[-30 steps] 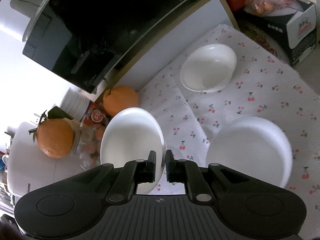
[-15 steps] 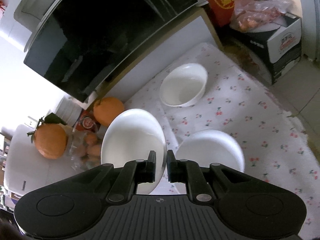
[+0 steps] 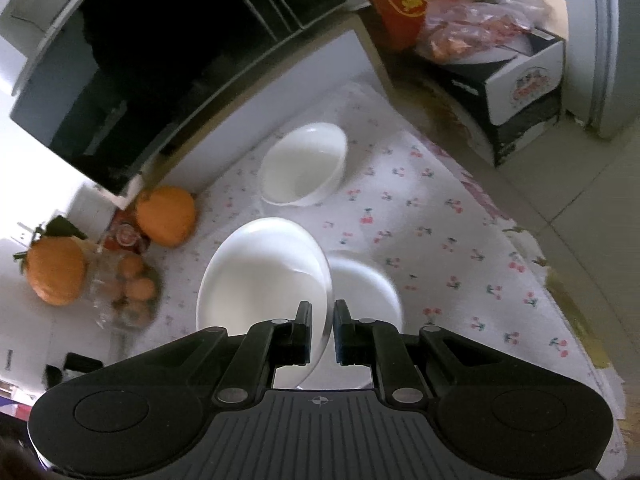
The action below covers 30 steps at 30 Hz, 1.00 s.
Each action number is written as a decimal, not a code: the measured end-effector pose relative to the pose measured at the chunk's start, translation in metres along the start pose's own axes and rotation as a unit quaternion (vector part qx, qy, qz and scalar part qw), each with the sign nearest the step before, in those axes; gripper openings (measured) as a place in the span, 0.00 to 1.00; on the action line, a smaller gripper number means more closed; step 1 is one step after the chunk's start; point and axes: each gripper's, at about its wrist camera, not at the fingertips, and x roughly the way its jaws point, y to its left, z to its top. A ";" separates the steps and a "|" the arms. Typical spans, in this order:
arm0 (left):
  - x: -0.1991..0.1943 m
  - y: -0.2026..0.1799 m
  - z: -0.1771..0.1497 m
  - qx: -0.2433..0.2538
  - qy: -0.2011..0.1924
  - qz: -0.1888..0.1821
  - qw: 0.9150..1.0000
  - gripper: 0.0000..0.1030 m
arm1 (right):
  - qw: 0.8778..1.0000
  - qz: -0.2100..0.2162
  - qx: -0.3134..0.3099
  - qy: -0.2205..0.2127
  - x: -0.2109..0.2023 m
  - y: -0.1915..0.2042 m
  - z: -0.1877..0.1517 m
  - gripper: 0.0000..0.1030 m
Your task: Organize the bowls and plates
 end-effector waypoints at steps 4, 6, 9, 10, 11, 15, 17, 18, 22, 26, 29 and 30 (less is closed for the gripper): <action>0.008 -0.004 -0.005 0.011 0.016 0.002 1.000 0.11 | 1.000 -0.015 0.006 0.009 0.004 -0.011 0.000 0.12; 0.012 -0.007 -0.008 0.018 0.023 0.005 1.000 0.12 | 1.000 -0.020 0.009 0.012 0.006 -0.015 0.000 0.12; 0.017 -0.011 -0.011 0.026 0.032 0.007 0.999 0.14 | 1.000 -0.026 0.010 0.013 0.007 -0.020 0.000 0.12; 0.018 -0.011 -0.013 0.028 0.034 0.008 0.999 0.15 | 0.999 -0.027 0.011 0.014 0.008 -0.021 0.001 0.12; 0.019 -0.012 -0.014 0.031 0.036 0.009 0.999 0.15 | 0.999 -0.028 0.011 0.015 0.009 -0.022 0.001 0.12; 0.023 -0.015 -0.015 0.035 0.040 0.014 0.998 0.16 | 0.999 -0.035 0.013 0.020 0.013 -0.024 0.001 0.12; 0.024 -0.015 -0.015 0.037 0.041 0.015 0.998 0.16 | 0.999 -0.036 0.013 0.022 0.015 -0.025 0.001 0.12; 0.025 -0.015 -0.014 0.038 0.041 0.015 0.998 0.17 | 0.999 -0.036 0.013 0.023 0.015 -0.025 0.001 0.12; 0.024 -0.015 -0.015 0.041 0.042 0.014 0.998 0.17 | 0.999 -0.036 0.014 0.024 0.016 -0.026 0.001 0.12; 0.024 -0.017 -0.015 0.044 0.039 0.014 0.998 0.24 | 0.999 -0.038 0.015 0.026 0.017 -0.025 0.002 0.14; 0.023 -0.020 -0.015 0.052 0.037 0.016 0.998 0.30 | 0.999 -0.039 0.012 0.024 0.016 -0.024 0.002 0.14; 0.023 -0.020 -0.016 0.054 0.036 0.017 0.998 0.32 | 0.999 -0.039 0.012 0.023 0.016 -0.024 0.002 0.14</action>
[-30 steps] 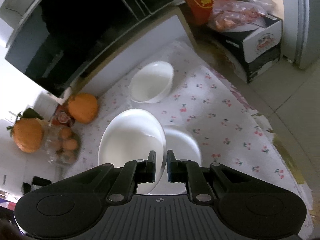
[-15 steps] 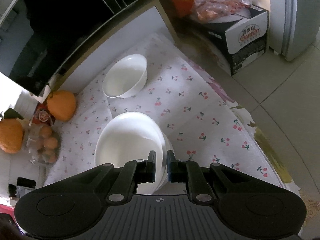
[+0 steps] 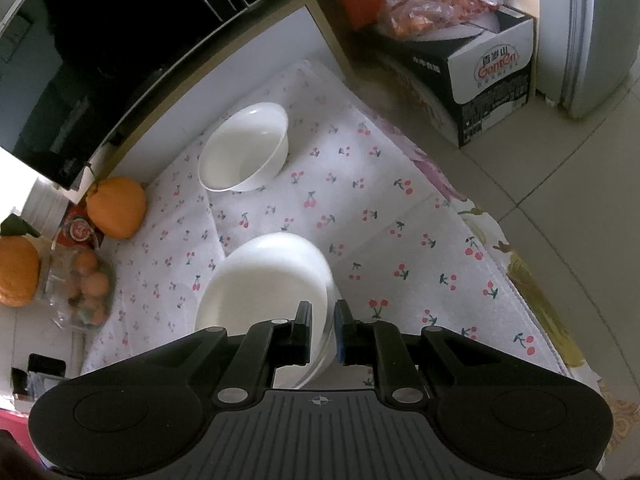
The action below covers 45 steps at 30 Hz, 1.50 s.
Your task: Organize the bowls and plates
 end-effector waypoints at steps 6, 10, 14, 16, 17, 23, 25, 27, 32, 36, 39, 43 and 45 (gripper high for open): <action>-0.004 0.000 0.001 0.004 -0.005 0.005 1.000 0.41 | 1.000 0.004 0.008 -0.001 -0.002 -0.002 0.002 0.17; -0.011 -0.002 0.003 0.010 -0.015 0.002 1.000 0.51 | 1.000 0.009 0.016 -0.004 -0.005 -0.004 0.005 0.26; -0.013 -0.003 0.003 0.018 -0.021 0.008 1.000 0.59 | 1.000 0.017 0.021 -0.009 -0.009 -0.004 0.006 0.41; -0.014 -0.003 0.003 0.022 -0.024 0.011 0.999 0.63 | 1.000 0.018 0.018 -0.015 -0.011 -0.003 0.008 0.48; -0.014 -0.004 0.004 0.024 -0.025 0.013 0.999 0.66 | 1.000 0.018 0.017 -0.018 -0.012 -0.002 0.008 0.53; -0.016 -0.004 0.008 0.031 -0.034 0.022 0.999 0.79 | 0.999 0.019 0.016 -0.031 -0.015 -0.002 0.012 0.72; -0.016 -0.003 0.010 0.028 -0.034 0.022 0.999 0.83 | 0.999 0.020 0.013 -0.036 -0.017 0.000 0.014 0.75; -0.016 -0.002 0.011 0.025 -0.034 0.023 0.999 0.87 | 0.999 0.022 0.008 -0.042 -0.018 0.001 0.015 0.79; -0.016 0.001 0.015 0.023 -0.041 0.034 0.998 0.93 | 0.997 0.029 -0.014 -0.064 -0.022 0.006 0.023 0.86; -0.016 0.005 0.022 0.015 -0.050 0.043 0.998 0.95 | 0.995 0.027 -0.050 -0.084 -0.025 0.012 0.033 0.89; -0.017 0.010 0.030 -0.002 -0.064 0.046 0.997 0.98 | 0.992 0.038 -0.074 -0.093 -0.025 0.016 0.041 0.90; -0.015 0.016 0.042 -0.022 -0.075 0.048 0.996 0.99 | 0.990 0.060 -0.083 -0.093 -0.019 0.015 0.054 0.90; -0.012 0.018 0.049 -0.026 -0.077 0.051 0.995 0.99 | 0.990 0.068 -0.086 -0.092 -0.013 0.013 0.062 0.90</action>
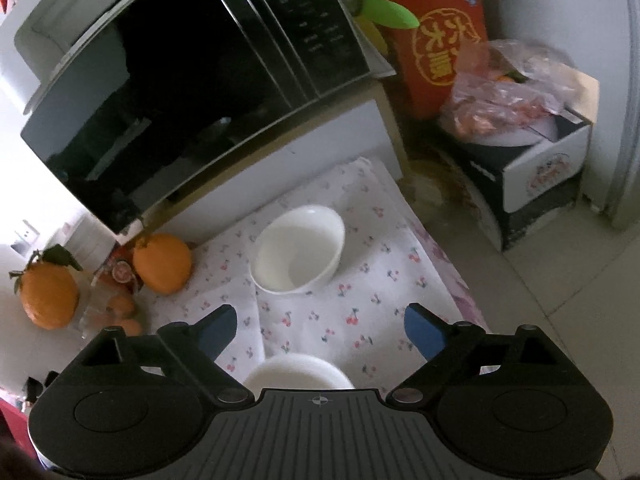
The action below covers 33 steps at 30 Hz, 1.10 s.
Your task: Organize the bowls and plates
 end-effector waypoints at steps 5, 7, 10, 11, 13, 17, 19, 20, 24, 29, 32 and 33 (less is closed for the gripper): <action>0.016 -0.001 0.019 0.024 -0.009 0.026 0.999 0.99 | 1.000 0.008 0.000 0.001 0.021 -0.009 0.014 0.90; 0.025 0.000 0.027 0.032 -0.011 0.034 0.999 0.99 | 1.000 0.022 0.013 0.005 0.032 -0.014 0.019 0.90; 0.040 0.001 0.038 0.037 -0.016 0.040 0.998 0.99 | 0.999 0.040 0.032 0.012 0.049 -0.023 0.024 0.90; 0.045 0.001 0.040 0.037 -0.017 0.039 0.998 0.99 | 0.998 0.044 0.039 0.013 0.054 -0.026 0.025 0.90; 0.057 0.000 0.046 0.041 -0.018 0.035 0.998 0.99 | 0.997 0.054 0.054 0.014 0.064 -0.032 0.026 0.90; 0.075 -0.004 0.052 0.051 -0.016 0.024 0.998 0.99 | 0.993 0.072 0.089 0.017 0.084 -0.043 0.028 0.90; 0.085 -0.005 0.055 0.061 -0.015 0.017 0.998 0.99 | 0.992 0.078 0.101 0.014 0.093 -0.047 0.027 0.90; 0.087 -0.005 0.056 0.064 -0.015 0.014 0.998 0.99 | 0.991 0.079 0.105 0.012 0.096 -0.049 0.027 0.90; 0.102 -0.001 0.061 0.063 -0.012 0.001 0.998 0.95 | 0.989 0.082 0.119 0.006 0.108 -0.050 0.022 0.90; 0.115 0.004 0.064 0.066 -0.001 -0.019 0.998 0.75 | 0.990 0.080 0.118 -0.010 0.116 -0.046 0.015 0.84; 0.119 0.003 0.063 0.078 0.002 -0.020 0.997 0.58 | 0.990 0.075 0.119 -0.013 0.120 -0.042 0.013 0.69; 0.122 0.003 0.064 0.079 0.004 -0.022 0.997 0.52 | 0.990 0.073 0.119 -0.013 0.121 -0.041 0.012 0.64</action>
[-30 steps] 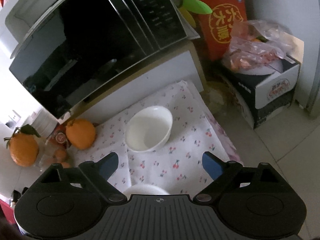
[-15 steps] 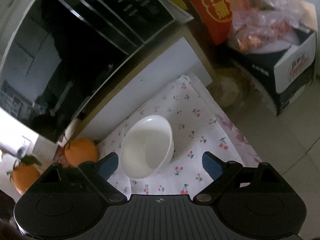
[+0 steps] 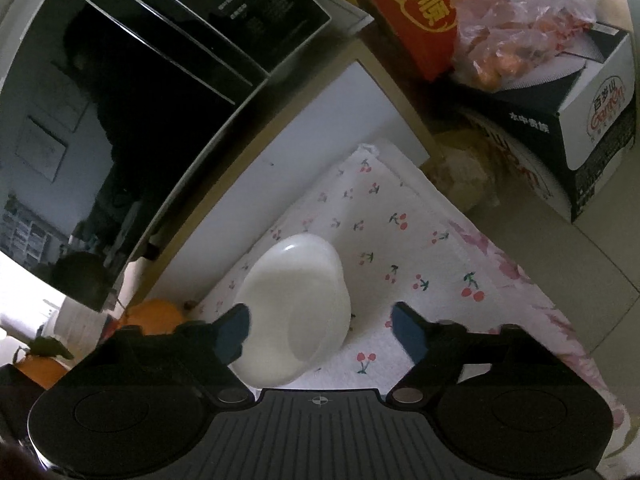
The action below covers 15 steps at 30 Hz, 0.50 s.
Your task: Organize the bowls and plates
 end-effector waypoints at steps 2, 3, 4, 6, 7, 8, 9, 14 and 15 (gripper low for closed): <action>0.003 0.000 0.000 -0.001 0.003 -0.005 1.000 0.41 | 1.000 -0.003 0.000 -0.001 0.003 0.001 -0.001 0.55; 0.003 0.000 -0.001 -0.002 0.004 -0.009 1.000 0.38 | 1.000 -0.005 -0.001 -0.002 0.004 0.001 -0.002 0.50; 0.005 -0.001 -0.001 -0.002 0.006 -0.011 1.000 0.36 | 1.000 -0.007 -0.001 -0.003 0.005 0.001 -0.003 0.47; 0.007 0.000 -0.002 -0.005 0.008 -0.011 1.000 0.31 | 1.000 -0.011 -0.001 -0.005 0.005 0.000 -0.005 0.38; 0.008 0.000 -0.002 -0.007 0.010 -0.015 1.000 0.30 | 1.000 -0.012 0.000 -0.006 0.006 0.000 -0.005 0.36; 0.008 0.000 -0.002 -0.011 0.011 -0.019 1.000 0.26 | 1.000 -0.011 0.002 -0.007 0.006 -0.001 -0.006 0.34; 0.009 0.000 -0.002 -0.015 0.012 -0.022 1.000 0.21 | 1.000 -0.011 0.002 -0.009 0.006 -0.001 -0.006 0.31; 0.009 -0.003 -0.002 -0.021 0.013 -0.031 0.999 0.10 | 1.000 -0.005 -0.005 -0.009 0.009 -0.002 -0.009 0.16; 0.009 -0.005 -0.002 -0.020 0.013 -0.028 0.999 0.10 | 1.000 -0.007 -0.006 -0.009 0.009 -0.002 -0.009 0.16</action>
